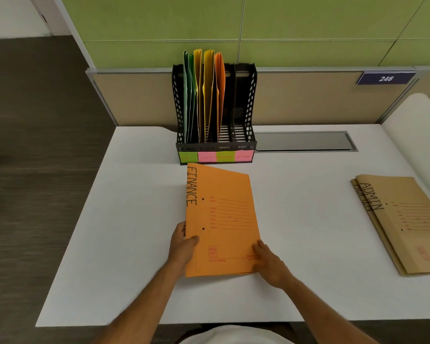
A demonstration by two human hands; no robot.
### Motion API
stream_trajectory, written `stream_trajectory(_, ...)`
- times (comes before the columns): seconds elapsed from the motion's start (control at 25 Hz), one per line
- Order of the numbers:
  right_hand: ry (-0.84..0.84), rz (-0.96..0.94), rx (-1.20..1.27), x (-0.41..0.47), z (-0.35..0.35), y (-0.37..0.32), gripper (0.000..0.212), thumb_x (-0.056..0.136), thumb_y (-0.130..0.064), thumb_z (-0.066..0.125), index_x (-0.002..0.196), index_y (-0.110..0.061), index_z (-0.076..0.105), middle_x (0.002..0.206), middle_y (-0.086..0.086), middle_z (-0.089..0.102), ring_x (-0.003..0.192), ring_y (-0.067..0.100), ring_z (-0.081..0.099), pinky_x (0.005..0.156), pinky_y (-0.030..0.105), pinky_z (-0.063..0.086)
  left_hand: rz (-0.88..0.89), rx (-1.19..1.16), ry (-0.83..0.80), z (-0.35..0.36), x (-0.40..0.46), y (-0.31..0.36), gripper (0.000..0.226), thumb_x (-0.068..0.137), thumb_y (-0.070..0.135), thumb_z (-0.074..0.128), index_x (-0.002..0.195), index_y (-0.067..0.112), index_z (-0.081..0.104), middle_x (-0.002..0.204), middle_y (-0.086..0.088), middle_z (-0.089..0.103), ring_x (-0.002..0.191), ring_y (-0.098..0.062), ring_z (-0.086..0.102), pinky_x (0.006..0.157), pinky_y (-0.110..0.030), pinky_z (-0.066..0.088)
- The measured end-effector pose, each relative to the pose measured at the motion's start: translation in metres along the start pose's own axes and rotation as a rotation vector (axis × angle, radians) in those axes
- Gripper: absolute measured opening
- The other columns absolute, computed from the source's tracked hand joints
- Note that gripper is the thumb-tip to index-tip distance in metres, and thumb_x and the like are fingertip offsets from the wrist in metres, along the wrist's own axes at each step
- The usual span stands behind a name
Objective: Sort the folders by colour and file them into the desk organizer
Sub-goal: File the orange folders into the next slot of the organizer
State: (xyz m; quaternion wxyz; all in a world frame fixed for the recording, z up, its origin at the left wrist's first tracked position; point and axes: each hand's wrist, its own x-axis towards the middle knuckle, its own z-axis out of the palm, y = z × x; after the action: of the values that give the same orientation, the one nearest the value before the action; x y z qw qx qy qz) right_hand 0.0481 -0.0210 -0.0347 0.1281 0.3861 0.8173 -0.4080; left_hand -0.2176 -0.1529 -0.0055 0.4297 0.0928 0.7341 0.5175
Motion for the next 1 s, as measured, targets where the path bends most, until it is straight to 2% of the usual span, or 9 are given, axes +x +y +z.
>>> stream_trajectory(0.12, 0.073, 0.011, 0.249, -0.002, -0.007, 0.000, 0.057, 0.106, -0.018, 0.047, 0.156, -0.015, 0.022, 0.159, 0.003, 0.031, 0.149, 0.028, 0.033, 0.117, 0.028, 0.028, 0.030, -0.008, -0.030, -0.008, 0.004, 0.007, 0.048, 0.091, 0.001, 0.061, 0.125, 0.035, 0.057, 0.114, 0.008, 0.073, 0.100, -0.016, 0.072, 0.081, -0.044, 0.062)
stream_trajectory(0.16, 0.092, 0.036, 0.303, -0.002, -0.008, 0.000, 0.055, 0.105, -0.019, 0.049, 0.155, -0.016, 0.027, 0.157, 0.003, 0.035, 0.148, 0.028, 0.035, 0.116, 0.029, 0.030, 0.036, -0.013, -0.040, -0.011, 0.004, 0.009, 0.047, 0.092, 0.001, 0.062, 0.123, 0.036, 0.058, 0.112, 0.008, 0.074, 0.098, -0.016, 0.074, 0.078, -0.042, 0.063)
stream_trajectory(0.32, 0.128, 0.151, 0.405, 0.001, -0.012, 0.000, 0.054, 0.104, -0.030, 0.051, 0.154, -0.019, 0.035, 0.158, 0.002, 0.040, 0.145, 0.024, 0.039, 0.119, 0.048, 0.033, 0.046, -0.044, -0.067, -0.029, 0.005, 0.017, 0.042, 0.094, 0.004, 0.064, 0.119, 0.037, 0.060, 0.107, 0.009, 0.077, 0.092, -0.014, 0.076, 0.064, -0.033, 0.062)
stream_trajectory(0.44, 0.138, 0.174, 0.471, 0.000, -0.016, 0.001, 0.053, 0.103, -0.030, 0.053, 0.153, -0.018, 0.038, 0.156, 0.002, 0.043, 0.143, 0.022, 0.041, 0.119, 0.048, 0.034, 0.046, -0.070, -0.074, -0.040, 0.008, 0.023, 0.041, 0.094, 0.003, 0.064, 0.122, 0.032, 0.059, 0.107, 0.006, 0.077, 0.092, -0.019, 0.076, 0.065, -0.035, 0.062)
stream_trajectory(0.56, 0.087, 0.209, 0.673, -0.001, -0.026, -0.005, 0.058, 0.099, -0.039, 0.059, 0.150, -0.020, 0.041, 0.146, -0.003, 0.054, 0.138, 0.020, 0.047, 0.119, 0.050, 0.033, 0.051, -0.104, -0.080, -0.048, 0.010, 0.029, 0.041, 0.094, 0.002, 0.064, 0.123, 0.031, 0.059, 0.108, 0.003, 0.077, 0.094, -0.022, 0.076, 0.068, -0.039, 0.063)
stream_trajectory(0.64, 0.010, 0.144, 0.843, 0.000, -0.043, -0.018, 0.056, 0.096, -0.048, 0.059, 0.147, -0.028, 0.045, 0.142, -0.009, 0.058, 0.136, 0.019, 0.051, 0.117, 0.053, 0.034, 0.056, -0.126, -0.107, -0.051, 0.011, 0.034, 0.041, 0.094, 0.002, 0.065, 0.125, 0.028, 0.059, 0.111, 0.000, 0.077, 0.096, -0.026, 0.076, 0.072, -0.043, 0.063)
stream_trajectory(0.72, -0.034, 0.021, 0.979, 0.004, -0.064, -0.037, 0.053, 0.094, -0.052, 0.061, 0.143, -0.035, 0.050, 0.141, -0.010, 0.061, 0.130, 0.020, 0.058, 0.111, 0.054, 0.043, 0.062, -0.141, -0.141, -0.052, 0.014, 0.040, 0.042, 0.094, 0.002, 0.065, 0.127, 0.026, 0.058, 0.114, -0.003, 0.076, 0.099, -0.029, 0.075, 0.074, -0.047, 0.062)
stream_trajectory(0.92, 0.045, -0.101, 1.149, 0.016, -0.117, -0.074, 0.049, 0.093, -0.043, 0.067, 0.139, -0.027, 0.058, 0.139, 0.004, 0.063, 0.124, 0.033, 0.062, 0.100, 0.058, 0.052, 0.106, -0.209, -0.216, -0.047, 0.025, 0.066, 0.044, 0.094, 0.005, 0.065, 0.132, 0.027, 0.056, 0.121, -0.008, 0.073, 0.106, -0.033, 0.072, 0.078, -0.051, 0.061)
stream_trajectory(1.0, 0.063, -0.112, 1.178, 0.020, -0.131, -0.078, 0.047, 0.093, -0.038, 0.069, 0.137, -0.025, 0.060, 0.137, 0.007, 0.064, 0.122, 0.036, 0.064, 0.094, 0.055, 0.055, 0.140, -0.211, -0.242, -0.042, 0.030, 0.081, 0.045, 0.095, 0.007, 0.065, 0.133, 0.029, 0.056, 0.122, -0.009, 0.073, 0.107, -0.033, 0.072, 0.078, -0.050, 0.062)
